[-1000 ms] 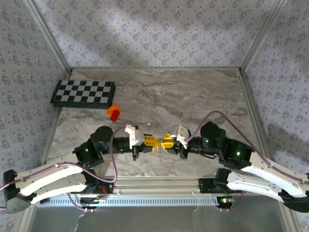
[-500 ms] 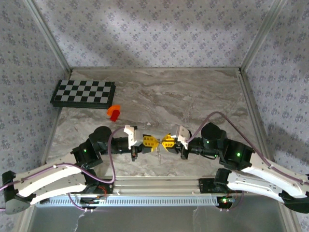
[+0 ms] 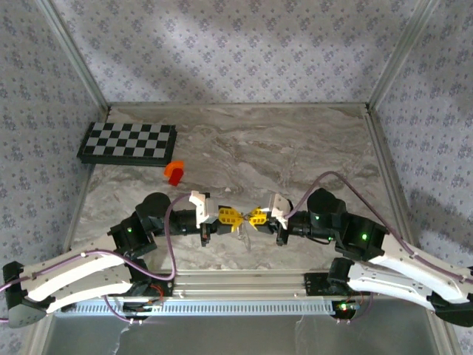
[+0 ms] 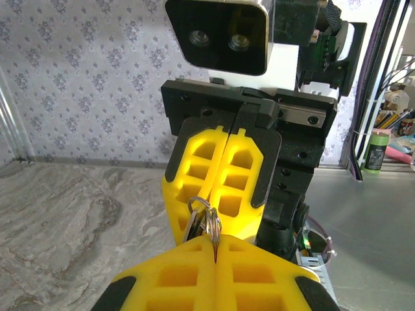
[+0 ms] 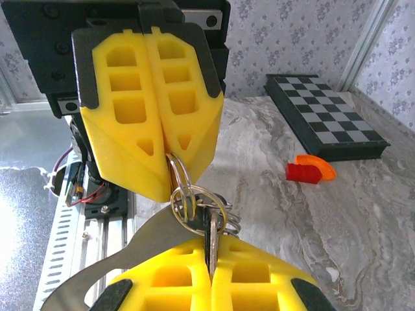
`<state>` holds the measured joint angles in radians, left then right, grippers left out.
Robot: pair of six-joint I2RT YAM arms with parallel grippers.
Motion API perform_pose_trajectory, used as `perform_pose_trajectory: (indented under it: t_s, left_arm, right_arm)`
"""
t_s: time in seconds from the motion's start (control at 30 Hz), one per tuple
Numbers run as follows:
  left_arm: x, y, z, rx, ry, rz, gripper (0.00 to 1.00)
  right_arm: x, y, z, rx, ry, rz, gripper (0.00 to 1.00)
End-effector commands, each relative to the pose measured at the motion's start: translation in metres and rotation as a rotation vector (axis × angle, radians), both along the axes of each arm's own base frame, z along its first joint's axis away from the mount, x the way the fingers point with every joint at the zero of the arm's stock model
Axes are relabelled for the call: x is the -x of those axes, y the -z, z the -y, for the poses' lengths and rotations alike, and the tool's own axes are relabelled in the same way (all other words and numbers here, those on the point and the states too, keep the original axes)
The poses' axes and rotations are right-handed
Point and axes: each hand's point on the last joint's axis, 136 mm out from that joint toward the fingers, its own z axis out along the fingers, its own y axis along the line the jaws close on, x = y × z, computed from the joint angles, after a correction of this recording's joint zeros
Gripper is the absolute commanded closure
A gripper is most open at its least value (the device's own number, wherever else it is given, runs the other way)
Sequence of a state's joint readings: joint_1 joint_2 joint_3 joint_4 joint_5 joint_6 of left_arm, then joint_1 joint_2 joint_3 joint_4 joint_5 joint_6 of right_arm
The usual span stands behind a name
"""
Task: Put the keys on the keyring
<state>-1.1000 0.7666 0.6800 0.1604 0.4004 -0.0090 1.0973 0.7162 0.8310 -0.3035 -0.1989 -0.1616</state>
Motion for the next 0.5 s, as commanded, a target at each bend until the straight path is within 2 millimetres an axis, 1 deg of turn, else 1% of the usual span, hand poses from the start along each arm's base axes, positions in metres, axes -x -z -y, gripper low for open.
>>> perform_pose_trajectory:
  t_s: [0.0, 0.17, 0.33, 0.4, 0.47]
  left_arm:
    - [0.0072, -0.0413, -0.007, 0.109, 0.018, 0.067, 1.0]
    - [0.0029, -0.0411, -0.0095, 0.115, -0.014, 0.08, 1.0]
    - [0.0011, -0.0366, -0.0087, 0.101, -0.022, 0.081, 1.0]
    - [0.0011, -0.0353, -0.0082, 0.098, -0.021, 0.079, 1.0]
    - [0.0018, -0.0327, -0.0075, 0.089, -0.016, 0.077, 1.0]
  right_arm:
    - [-0.0019, 0.0091, -0.0001, 0.037, 0.006, -0.018, 1.0]
    - [-0.0028, 0.0161, -0.0031, 0.07, 0.008, -0.028, 1.0]
    - [0.0005, 0.0153, -0.0045, 0.068, -0.009, -0.024, 0.99]
    - [0.0021, 0.0127, -0.0032, 0.059, -0.012, -0.017, 0.89]
    - [0.003, 0.0074, 0.0001, 0.034, -0.008, -0.002, 0.76]
